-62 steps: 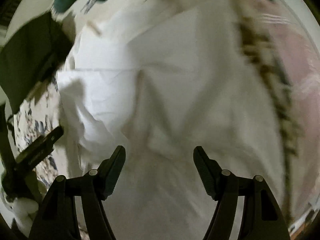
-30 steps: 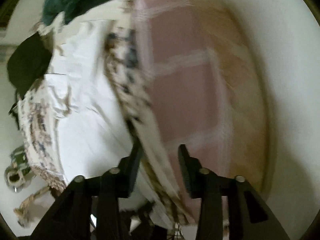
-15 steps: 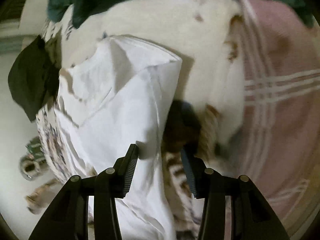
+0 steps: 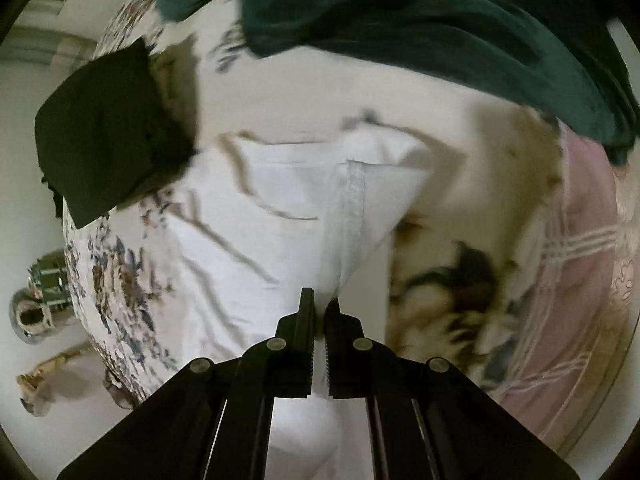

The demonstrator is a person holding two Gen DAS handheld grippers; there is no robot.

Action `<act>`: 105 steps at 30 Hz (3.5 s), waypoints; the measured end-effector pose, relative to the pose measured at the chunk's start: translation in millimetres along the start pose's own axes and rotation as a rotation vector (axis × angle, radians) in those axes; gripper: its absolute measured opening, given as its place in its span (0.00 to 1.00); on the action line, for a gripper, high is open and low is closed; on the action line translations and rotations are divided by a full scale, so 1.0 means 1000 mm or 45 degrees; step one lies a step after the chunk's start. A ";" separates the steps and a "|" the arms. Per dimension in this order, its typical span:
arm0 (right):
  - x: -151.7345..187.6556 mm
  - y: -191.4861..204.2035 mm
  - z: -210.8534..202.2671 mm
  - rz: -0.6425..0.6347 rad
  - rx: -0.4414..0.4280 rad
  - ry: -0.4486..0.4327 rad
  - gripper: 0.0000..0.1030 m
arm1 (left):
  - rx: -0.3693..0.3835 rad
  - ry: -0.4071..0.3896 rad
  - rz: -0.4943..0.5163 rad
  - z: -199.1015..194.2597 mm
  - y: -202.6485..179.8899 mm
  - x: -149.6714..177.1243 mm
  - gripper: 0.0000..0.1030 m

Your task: Fold small clothes

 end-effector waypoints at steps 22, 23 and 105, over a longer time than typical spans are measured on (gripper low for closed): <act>0.110 -0.070 -0.039 -0.042 0.335 0.308 0.61 | 0.460 0.248 -0.321 0.081 -0.009 -0.022 0.03; 0.116 -0.080 -0.046 -0.028 0.332 0.303 0.61 | 0.474 0.270 -0.353 0.087 -0.011 -0.021 0.03; 0.483 0.205 0.204 0.063 -0.348 0.499 0.46 | 0.058 0.179 -0.334 -0.017 0.263 -0.001 0.55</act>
Point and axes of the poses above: each gripper's, at about its wrist camera, not at the fingertips, and z roughly the way its jaws point, y to its left, x to its underside, the point moved 6 cm from there along z, roughly the way its jaws point, and after that the axes turned 1 degree about z, right-handed, at the moved point
